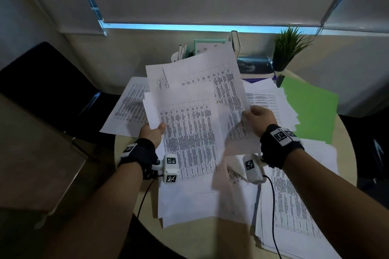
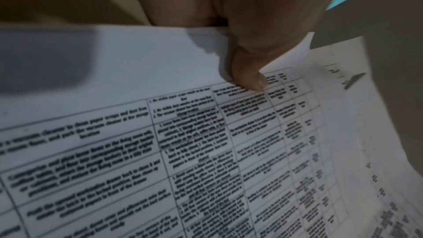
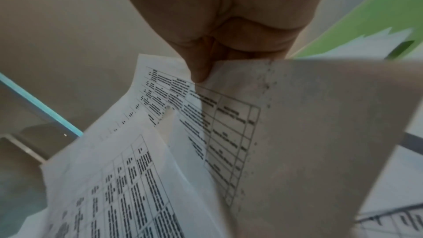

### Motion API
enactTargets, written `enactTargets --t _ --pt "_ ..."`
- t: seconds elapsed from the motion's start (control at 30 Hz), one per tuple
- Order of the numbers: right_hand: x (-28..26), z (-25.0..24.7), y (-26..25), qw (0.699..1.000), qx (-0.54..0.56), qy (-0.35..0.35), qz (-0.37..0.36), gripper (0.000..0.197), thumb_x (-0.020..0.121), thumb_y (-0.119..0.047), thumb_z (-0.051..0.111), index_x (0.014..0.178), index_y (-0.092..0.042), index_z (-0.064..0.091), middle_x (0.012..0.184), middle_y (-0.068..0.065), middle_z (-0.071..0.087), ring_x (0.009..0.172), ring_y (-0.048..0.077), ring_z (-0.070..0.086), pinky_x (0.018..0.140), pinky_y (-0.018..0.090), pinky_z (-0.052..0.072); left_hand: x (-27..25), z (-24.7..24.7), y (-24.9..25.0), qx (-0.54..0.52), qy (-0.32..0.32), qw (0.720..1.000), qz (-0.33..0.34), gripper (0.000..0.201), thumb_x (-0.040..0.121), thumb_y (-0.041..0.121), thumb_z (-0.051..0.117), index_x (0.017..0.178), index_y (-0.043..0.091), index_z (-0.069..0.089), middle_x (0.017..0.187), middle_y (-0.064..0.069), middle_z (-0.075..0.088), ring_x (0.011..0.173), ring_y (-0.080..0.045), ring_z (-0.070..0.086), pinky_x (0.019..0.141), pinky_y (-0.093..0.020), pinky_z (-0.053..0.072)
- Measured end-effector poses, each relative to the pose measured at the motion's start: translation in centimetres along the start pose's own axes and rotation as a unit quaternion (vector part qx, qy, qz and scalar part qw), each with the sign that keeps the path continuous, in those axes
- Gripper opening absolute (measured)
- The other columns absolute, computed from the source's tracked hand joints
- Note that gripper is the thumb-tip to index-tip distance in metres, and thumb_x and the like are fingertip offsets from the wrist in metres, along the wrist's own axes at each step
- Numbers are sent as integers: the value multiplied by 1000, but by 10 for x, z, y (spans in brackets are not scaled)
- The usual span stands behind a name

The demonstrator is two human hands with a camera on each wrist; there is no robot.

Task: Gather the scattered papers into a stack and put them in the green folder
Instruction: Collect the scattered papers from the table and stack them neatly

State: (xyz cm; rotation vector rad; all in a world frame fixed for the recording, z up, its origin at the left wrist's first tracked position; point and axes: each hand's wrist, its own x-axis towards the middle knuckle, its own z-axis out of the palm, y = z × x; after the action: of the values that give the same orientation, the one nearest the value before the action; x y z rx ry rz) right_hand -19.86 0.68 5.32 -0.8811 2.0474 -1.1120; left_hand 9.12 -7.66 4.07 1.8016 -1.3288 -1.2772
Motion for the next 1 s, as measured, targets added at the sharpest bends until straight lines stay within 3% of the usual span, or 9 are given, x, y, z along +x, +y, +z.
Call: enactTargets --t 0.13,0.3,0.43,0.53,0.63,0.7,0.77,0.9,1.0 --pt "-1 4 9 999 -1 -44 22 18 89 -20 63 104 -16 71 91 5 70 79 21 66 75 26 52 -4 -2 -9 7 -21 1000 -8 35 97 23 54 123 0 54 105 -5 55 96 -21 49 83 -28 36" --pt "2 21 29 995 -18 -63 82 25 88 -15 62 113 -12 67 97 6 69 89 24 66 83 32 54 -3 0 -14 15 -36 999 -21 36 98 25 53 122 -1 54 103 -8 55 96 -29 54 78 -28 36" --pt "1 35 48 989 -90 -46 112 47 87 -22 66 130 -15 50 126 7 59 110 28 59 95 34 48 0 3 -20 5 -40 998 -40 31 96 25 56 115 0 55 109 -16 60 93 -25 52 79 -29 37" --pt "-6 37 50 995 -77 62 16 36 87 -35 65 119 -21 53 121 0 56 103 22 60 89 37 50 2 4 -27 -13 -40 998 -52 27 96 25 57 113 4 56 106 -13 59 91 -22 50 79 -30 37" --pt "-8 38 42 998 -52 -25 -16 28 86 -43 65 106 -25 64 98 -12 65 89 11 63 83 32 50 4 6 -33 0 -51 998 -44 33 96 26 56 118 1 55 103 -7 56 93 -20 49 80 -28 36" --pt "-7 39 38 995 -46 -90 -13 30 86 -36 69 111 -20 66 96 -7 66 89 12 62 82 28 47 3 9 -34 11 -57 998 -37 33 96 26 56 118 1 55 105 -6 56 95 -20 50 81 -28 36" --pt "-6 39 35 994 -29 -106 -4 19 85 -25 71 97 -11 71 89 2 69 82 16 62 74 25 47 2 10 -34 7 -63 997 -42 32 96 25 57 118 2 56 106 -5 57 98 -22 53 84 -28 38" --pt "1 41 41 998 -26 -48 41 10 75 -30 78 78 -22 73 81 -3 73 83 19 68 79 29 54 3 11 -39 22 -73 996 -44 32 96 20 57 119 -2 58 111 -12 62 109 -30 57 84 -30 39" --pt "4 36 39 997 -31 1 65 10 78 -28 77 73 -24 69 82 -2 72 81 18 67 73 25 51 3 11 -44 78 -72 994 -38 34 98 19 54 124 -2 56 124 -16 60 112 -31 56 84 -27 37"
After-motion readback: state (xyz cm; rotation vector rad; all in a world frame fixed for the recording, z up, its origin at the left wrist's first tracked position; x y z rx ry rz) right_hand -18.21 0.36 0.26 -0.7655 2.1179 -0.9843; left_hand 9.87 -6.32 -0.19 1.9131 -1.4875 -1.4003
